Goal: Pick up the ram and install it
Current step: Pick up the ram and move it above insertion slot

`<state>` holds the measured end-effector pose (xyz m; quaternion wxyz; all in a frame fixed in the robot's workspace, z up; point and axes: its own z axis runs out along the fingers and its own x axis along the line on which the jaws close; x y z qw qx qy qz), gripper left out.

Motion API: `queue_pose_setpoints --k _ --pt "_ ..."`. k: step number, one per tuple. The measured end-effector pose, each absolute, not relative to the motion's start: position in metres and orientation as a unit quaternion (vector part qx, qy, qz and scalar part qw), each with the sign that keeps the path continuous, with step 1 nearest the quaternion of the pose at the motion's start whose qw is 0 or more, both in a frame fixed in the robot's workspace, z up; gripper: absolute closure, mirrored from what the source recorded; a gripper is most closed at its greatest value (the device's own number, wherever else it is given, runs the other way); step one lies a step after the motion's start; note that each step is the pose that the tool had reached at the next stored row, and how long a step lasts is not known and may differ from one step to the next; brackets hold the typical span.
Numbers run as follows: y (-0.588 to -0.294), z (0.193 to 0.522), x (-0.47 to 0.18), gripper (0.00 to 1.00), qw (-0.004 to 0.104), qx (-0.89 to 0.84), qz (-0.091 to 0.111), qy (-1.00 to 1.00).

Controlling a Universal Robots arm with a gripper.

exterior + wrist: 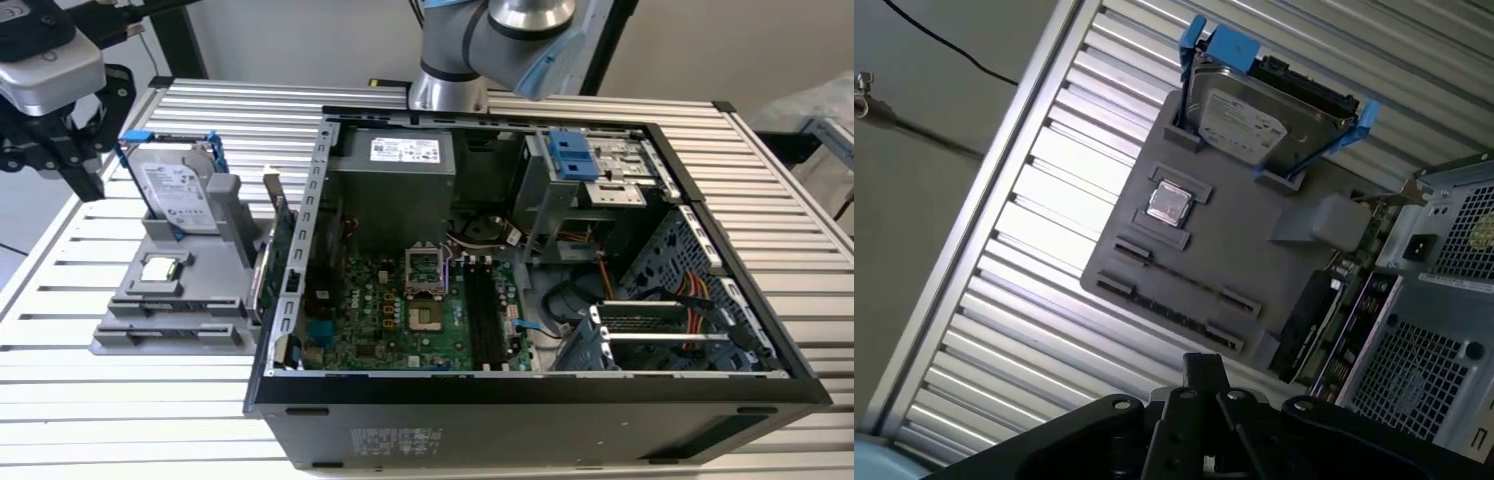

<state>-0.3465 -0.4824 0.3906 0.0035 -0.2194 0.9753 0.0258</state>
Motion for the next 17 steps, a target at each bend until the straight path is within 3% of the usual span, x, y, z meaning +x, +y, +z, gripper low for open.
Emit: queue_pose_setpoints --k 17 --pt "-0.4824 0.3906 -0.3465 1.00 0.002 -0.280 0.026 0.960"
